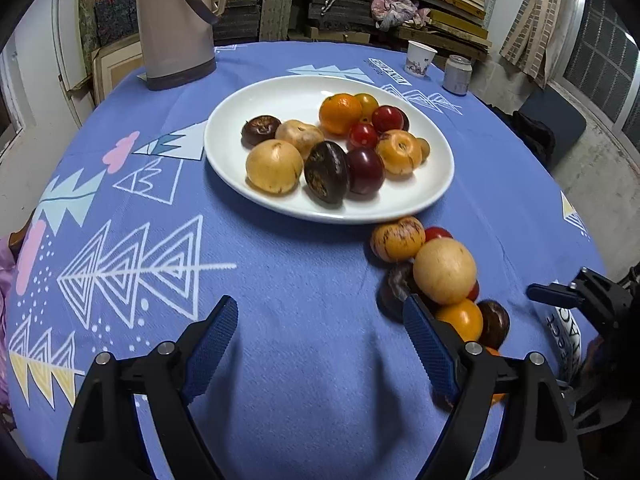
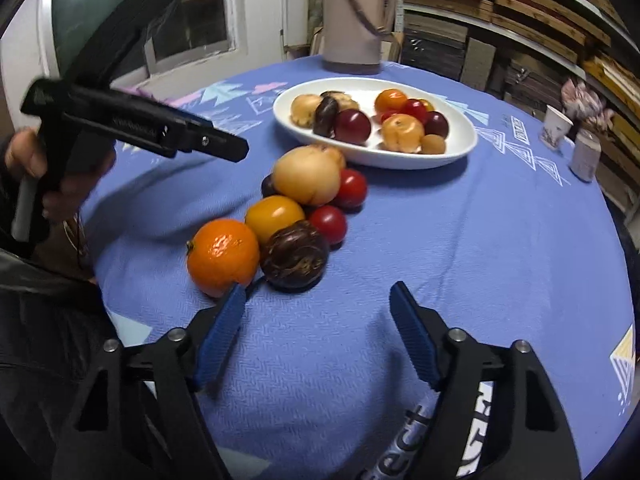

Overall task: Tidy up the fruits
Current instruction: 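Withdraw both open tools from the plate back to the fruit pile, then grasp a dark brown mangosteen with the right tool while the left tool grasps an orange mandarin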

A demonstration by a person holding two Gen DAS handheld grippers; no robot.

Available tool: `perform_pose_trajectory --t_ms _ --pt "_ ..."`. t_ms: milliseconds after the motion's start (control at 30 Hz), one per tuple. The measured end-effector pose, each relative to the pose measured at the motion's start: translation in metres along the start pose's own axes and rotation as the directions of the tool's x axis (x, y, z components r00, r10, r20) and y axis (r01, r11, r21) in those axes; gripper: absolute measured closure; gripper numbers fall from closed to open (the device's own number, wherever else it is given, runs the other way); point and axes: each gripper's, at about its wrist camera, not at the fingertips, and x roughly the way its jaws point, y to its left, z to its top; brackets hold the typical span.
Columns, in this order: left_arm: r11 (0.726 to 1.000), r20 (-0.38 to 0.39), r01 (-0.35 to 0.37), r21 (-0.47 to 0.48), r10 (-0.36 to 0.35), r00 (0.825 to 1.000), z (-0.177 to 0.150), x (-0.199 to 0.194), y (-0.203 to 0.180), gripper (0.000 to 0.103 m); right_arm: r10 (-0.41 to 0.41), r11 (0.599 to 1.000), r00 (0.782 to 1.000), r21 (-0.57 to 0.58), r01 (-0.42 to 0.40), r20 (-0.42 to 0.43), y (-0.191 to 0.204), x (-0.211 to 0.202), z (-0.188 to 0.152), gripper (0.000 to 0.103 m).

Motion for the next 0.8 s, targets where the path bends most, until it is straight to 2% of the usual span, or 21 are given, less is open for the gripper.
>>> perform_pose_trajectory --t_ms 233,367,467,667,700,800 --pt "1.000 -0.015 0.012 0.025 -0.012 1.000 -0.007 0.000 -0.006 0.018 -0.006 1.000 1.000 -0.017 0.006 -0.007 0.003 0.020 0.010 0.040" --pt "0.999 -0.023 0.020 0.026 -0.020 1.000 -0.010 -0.001 -0.006 0.018 0.028 0.999 1.000 -0.026 -0.028 -0.004 0.006 0.027 0.018 0.065" --pt "0.999 -0.030 0.022 0.027 -0.021 0.999 -0.013 -0.002 -0.005 0.018 0.029 0.999 1.000 -0.025 -0.029 -0.003 0.008 0.028 0.019 0.065" --pt "0.996 -0.051 0.083 0.036 -0.081 0.995 -0.020 -0.006 -0.014 0.018 0.010 0.999 1.000 0.045 -0.011 0.004 -0.011 0.016 0.012 0.066" --pt "0.995 -0.052 0.094 0.043 -0.092 0.994 -0.021 -0.006 -0.018 0.018 0.005 0.998 1.000 0.055 -0.005 0.006 -0.015 0.014 0.010 0.071" --pt "0.991 -0.056 0.116 0.071 -0.112 0.992 -0.024 -0.006 -0.030 0.015 0.003 0.997 1.000 0.080 -0.004 0.015 -0.022 0.008 0.006 0.072"
